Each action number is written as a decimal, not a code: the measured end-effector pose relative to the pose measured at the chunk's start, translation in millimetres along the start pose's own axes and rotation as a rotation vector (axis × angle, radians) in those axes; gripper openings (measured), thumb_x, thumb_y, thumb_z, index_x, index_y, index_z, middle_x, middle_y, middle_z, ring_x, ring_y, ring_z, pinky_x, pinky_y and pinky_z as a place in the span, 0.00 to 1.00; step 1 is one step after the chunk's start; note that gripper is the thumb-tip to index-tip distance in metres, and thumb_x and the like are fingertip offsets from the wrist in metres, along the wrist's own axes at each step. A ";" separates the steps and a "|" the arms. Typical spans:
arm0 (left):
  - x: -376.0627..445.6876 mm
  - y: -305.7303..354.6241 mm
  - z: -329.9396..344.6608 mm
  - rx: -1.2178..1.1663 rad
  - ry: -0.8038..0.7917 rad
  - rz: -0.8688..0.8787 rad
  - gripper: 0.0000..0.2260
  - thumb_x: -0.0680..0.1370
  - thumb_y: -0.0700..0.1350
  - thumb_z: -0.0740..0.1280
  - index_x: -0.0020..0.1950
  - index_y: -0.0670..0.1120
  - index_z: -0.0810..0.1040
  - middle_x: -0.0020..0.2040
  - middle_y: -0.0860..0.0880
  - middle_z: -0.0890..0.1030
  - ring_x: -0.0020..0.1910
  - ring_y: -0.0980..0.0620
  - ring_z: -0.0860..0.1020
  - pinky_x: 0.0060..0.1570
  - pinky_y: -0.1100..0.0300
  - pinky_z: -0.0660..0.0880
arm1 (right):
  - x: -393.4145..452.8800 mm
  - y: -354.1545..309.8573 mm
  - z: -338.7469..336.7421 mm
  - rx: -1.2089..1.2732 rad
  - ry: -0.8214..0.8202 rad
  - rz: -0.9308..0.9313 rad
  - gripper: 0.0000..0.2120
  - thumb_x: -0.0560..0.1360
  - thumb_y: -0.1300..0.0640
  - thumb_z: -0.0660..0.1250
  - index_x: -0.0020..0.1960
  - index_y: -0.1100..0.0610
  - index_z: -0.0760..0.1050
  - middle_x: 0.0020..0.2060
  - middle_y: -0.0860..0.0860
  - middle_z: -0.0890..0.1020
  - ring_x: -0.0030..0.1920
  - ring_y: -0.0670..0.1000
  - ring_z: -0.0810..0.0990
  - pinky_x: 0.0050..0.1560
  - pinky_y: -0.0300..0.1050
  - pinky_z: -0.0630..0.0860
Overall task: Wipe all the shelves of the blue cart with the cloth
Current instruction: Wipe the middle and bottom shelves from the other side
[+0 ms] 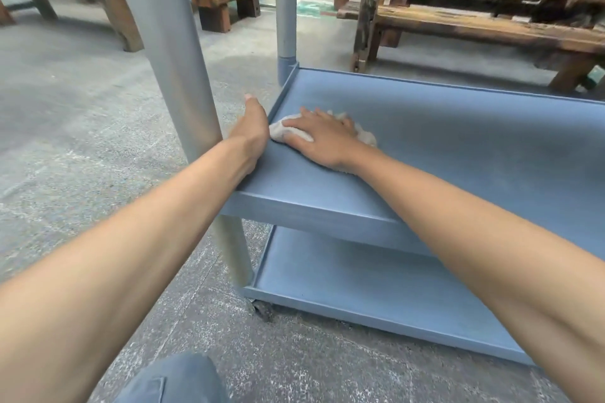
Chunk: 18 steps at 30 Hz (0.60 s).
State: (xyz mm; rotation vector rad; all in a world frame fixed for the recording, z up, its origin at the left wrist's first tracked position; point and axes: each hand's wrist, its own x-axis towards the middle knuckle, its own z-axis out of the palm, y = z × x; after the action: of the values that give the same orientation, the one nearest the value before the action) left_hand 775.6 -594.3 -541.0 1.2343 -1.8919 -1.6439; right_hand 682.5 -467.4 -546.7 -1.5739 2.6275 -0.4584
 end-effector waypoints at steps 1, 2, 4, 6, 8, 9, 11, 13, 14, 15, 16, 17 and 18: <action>-2.1 0.4 -1.7 -0.036 -0.014 0.006 0.35 0.81 0.66 0.43 0.75 0.45 0.71 0.73 0.45 0.73 0.72 0.43 0.72 0.72 0.55 0.63 | 2.9 -3.7 -0.1 0.020 -0.006 -0.011 0.22 0.82 0.32 0.51 0.71 0.34 0.72 0.75 0.44 0.73 0.77 0.53 0.66 0.74 0.67 0.57; -4.9 1.0 -1.8 -0.062 -0.025 0.010 0.35 0.82 0.66 0.44 0.75 0.45 0.72 0.72 0.45 0.74 0.70 0.45 0.73 0.66 0.57 0.64 | 3.0 -6.1 -0.5 0.035 -0.008 -0.019 0.21 0.83 0.34 0.51 0.70 0.34 0.73 0.73 0.41 0.74 0.76 0.52 0.67 0.74 0.67 0.57; -6.8 2.6 -2.6 -0.096 -0.057 0.024 0.36 0.81 0.68 0.43 0.75 0.45 0.70 0.70 0.46 0.75 0.65 0.47 0.76 0.60 0.59 0.65 | -0.8 -11.4 -2.2 0.079 -0.027 -0.050 0.19 0.84 0.37 0.51 0.70 0.34 0.73 0.73 0.36 0.73 0.76 0.48 0.67 0.76 0.66 0.55; -9.4 2.6 -2.3 -0.109 -0.075 0.041 0.37 0.81 0.68 0.43 0.72 0.43 0.74 0.61 0.48 0.81 0.52 0.54 0.80 0.56 0.64 0.66 | -11.4 -16.0 -2.8 0.128 -0.070 -0.103 0.19 0.86 0.39 0.51 0.72 0.35 0.72 0.75 0.35 0.71 0.77 0.46 0.66 0.78 0.62 0.54; -17.0 5.7 -3.7 -0.081 -0.095 0.021 0.38 0.81 0.69 0.43 0.56 0.42 0.82 0.40 0.52 0.84 0.35 0.59 0.81 0.44 0.74 0.69 | -27.3 -25.5 -3.0 0.142 -0.099 -0.150 0.19 0.85 0.39 0.52 0.72 0.36 0.73 0.74 0.38 0.73 0.74 0.50 0.70 0.76 0.58 0.63; -21.1 8.2 -3.6 -0.081 -0.118 0.004 0.39 0.81 0.69 0.44 0.45 0.43 0.85 0.31 0.54 0.82 0.30 0.59 0.81 0.37 0.75 0.70 | -36.6 -31.5 -2.3 0.147 -0.114 -0.177 0.20 0.84 0.37 0.53 0.71 0.36 0.75 0.72 0.40 0.75 0.71 0.52 0.74 0.71 0.58 0.68; -30.2 11.9 -3.0 -0.083 -0.139 -0.008 0.38 0.80 0.71 0.45 0.30 0.47 0.80 0.19 0.55 0.76 0.19 0.59 0.78 0.29 0.68 0.73 | -52.2 -44.8 -0.9 0.175 -0.140 -0.237 0.21 0.82 0.35 0.53 0.67 0.38 0.78 0.70 0.39 0.77 0.67 0.52 0.77 0.66 0.56 0.73; -32.9 13.4 -0.3 -0.046 -0.146 -0.006 0.38 0.79 0.72 0.45 0.22 0.50 0.77 0.15 0.56 0.73 0.15 0.59 0.75 0.31 0.61 0.71 | -61.5 -52.3 -0.8 0.180 -0.170 -0.271 0.18 0.84 0.37 0.54 0.67 0.37 0.78 0.72 0.39 0.75 0.71 0.52 0.75 0.70 0.58 0.70; -36.1 14.1 0.9 -0.027 -0.163 0.003 0.40 0.79 0.72 0.46 0.18 0.52 0.76 0.15 0.56 0.72 0.14 0.60 0.74 0.30 0.61 0.72 | -64.1 -54.1 -2.1 0.189 -0.179 -0.257 0.16 0.85 0.39 0.54 0.63 0.33 0.78 0.73 0.40 0.75 0.73 0.53 0.73 0.72 0.58 0.68; -36.5 15.1 0.8 -0.018 -0.172 0.015 0.42 0.80 0.71 0.46 0.14 0.51 0.75 0.15 0.57 0.72 0.14 0.61 0.73 0.23 0.66 0.71 | -65.0 -56.3 -4.5 0.210 -0.191 -0.233 0.15 0.86 0.40 0.54 0.55 0.25 0.78 0.72 0.40 0.75 0.73 0.54 0.72 0.73 0.57 0.67; -34.9 15.6 -0.4 -0.008 -0.178 0.026 0.42 0.80 0.70 0.46 0.13 0.53 0.74 0.15 0.57 0.72 0.14 0.61 0.73 0.16 0.69 0.67 | -65.4 -59.7 -7.5 0.228 -0.201 -0.213 0.19 0.86 0.41 0.54 0.45 0.20 0.75 0.70 0.41 0.77 0.73 0.56 0.72 0.73 0.56 0.66; -29.7 15.4 -0.6 -0.009 -0.186 0.027 0.41 0.80 0.70 0.46 0.16 0.54 0.78 0.17 0.56 0.74 0.18 0.61 0.76 0.18 0.72 0.66 | -66.2 -61.5 -11.2 0.238 -0.211 -0.201 0.24 0.86 0.42 0.54 0.38 0.18 0.72 0.69 0.43 0.78 0.73 0.57 0.72 0.73 0.56 0.65; -24.1 13.7 -1.2 0.006 -0.186 0.028 0.39 0.80 0.70 0.47 0.26 0.51 0.85 0.23 0.52 0.79 0.26 0.58 0.81 0.29 0.73 0.71 | -66.9 -61.5 -12.6 0.252 -0.220 -0.201 0.25 0.87 0.43 0.54 0.37 0.19 0.73 0.69 0.44 0.78 0.74 0.57 0.71 0.74 0.56 0.64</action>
State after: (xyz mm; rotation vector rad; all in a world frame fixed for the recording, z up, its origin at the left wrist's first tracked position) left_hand 784.8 -576.9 -521.4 1.0848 -2.0127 -1.7941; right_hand 765.0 -433.5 -525.4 -1.7013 2.1677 -0.5652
